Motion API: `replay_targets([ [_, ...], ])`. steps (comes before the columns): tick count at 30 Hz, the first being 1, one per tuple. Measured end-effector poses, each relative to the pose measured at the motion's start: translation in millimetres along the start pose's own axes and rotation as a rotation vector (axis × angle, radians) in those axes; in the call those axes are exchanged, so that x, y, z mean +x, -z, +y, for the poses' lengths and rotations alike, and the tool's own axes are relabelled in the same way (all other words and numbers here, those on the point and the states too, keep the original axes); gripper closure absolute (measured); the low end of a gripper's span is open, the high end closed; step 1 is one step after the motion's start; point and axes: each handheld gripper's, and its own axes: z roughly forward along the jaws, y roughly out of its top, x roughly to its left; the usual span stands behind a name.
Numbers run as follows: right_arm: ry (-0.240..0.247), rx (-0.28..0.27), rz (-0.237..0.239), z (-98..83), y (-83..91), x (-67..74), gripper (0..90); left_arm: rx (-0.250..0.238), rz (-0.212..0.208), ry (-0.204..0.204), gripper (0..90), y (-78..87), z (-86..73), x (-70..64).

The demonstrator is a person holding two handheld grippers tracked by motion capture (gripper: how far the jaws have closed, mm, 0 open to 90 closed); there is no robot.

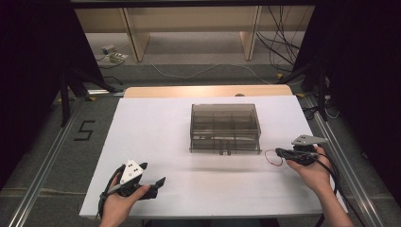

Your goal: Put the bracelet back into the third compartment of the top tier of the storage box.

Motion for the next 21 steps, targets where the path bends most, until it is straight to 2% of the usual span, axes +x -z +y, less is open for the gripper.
replay_targets([
  [21,0.015,-0.039,-0.017,7.9,11.2,4.9,89.9,-0.002,-0.004,0.002,16.0,-0.9,0.4,-0.8],
])
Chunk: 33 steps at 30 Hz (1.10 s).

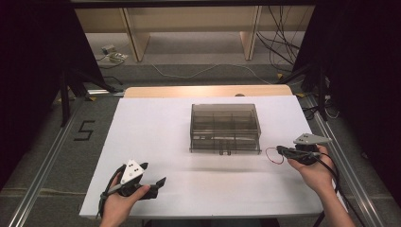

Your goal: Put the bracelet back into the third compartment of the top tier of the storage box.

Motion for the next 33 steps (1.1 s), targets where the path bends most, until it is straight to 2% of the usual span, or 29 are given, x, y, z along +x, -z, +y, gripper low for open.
replay_targets([
  [33,0.027,-0.052,-0.017,15.7,12.6,8.3,90.0,-0.012,0.007,-0.003,16.1,0.7,0.3,0.2],
])
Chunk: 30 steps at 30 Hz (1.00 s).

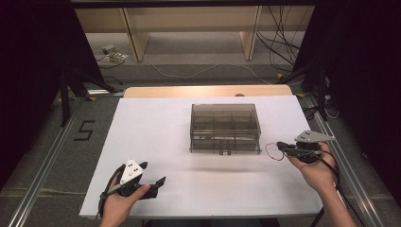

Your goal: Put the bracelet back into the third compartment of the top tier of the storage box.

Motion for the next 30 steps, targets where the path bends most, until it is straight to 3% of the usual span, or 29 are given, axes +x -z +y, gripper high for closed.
replay_targets([
  [30,0.008,-0.035,-0.011,9.6,7.0,1.9,90.0,-0.002,-0.003,-0.003,16.0,-0.6,0.3,-0.7],
])
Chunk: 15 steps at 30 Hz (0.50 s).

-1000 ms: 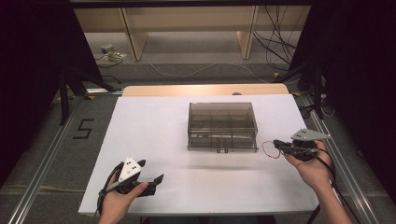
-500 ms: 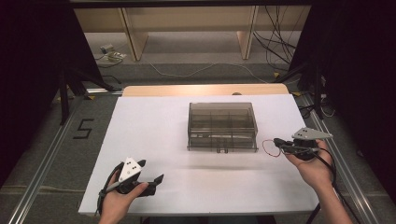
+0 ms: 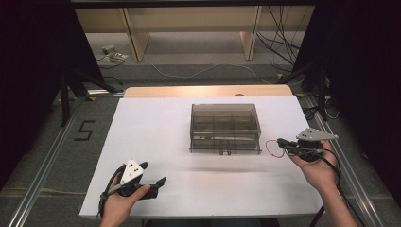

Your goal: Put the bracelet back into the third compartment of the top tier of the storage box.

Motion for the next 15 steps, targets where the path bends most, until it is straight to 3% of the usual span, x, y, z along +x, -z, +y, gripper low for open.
replay_targets([
  [15,0.007,-0.011,-0.004,5.8,2.3,2.0,90.0,-0.001,0.000,0.000,16.0,0.0,0.3,0.1],
])
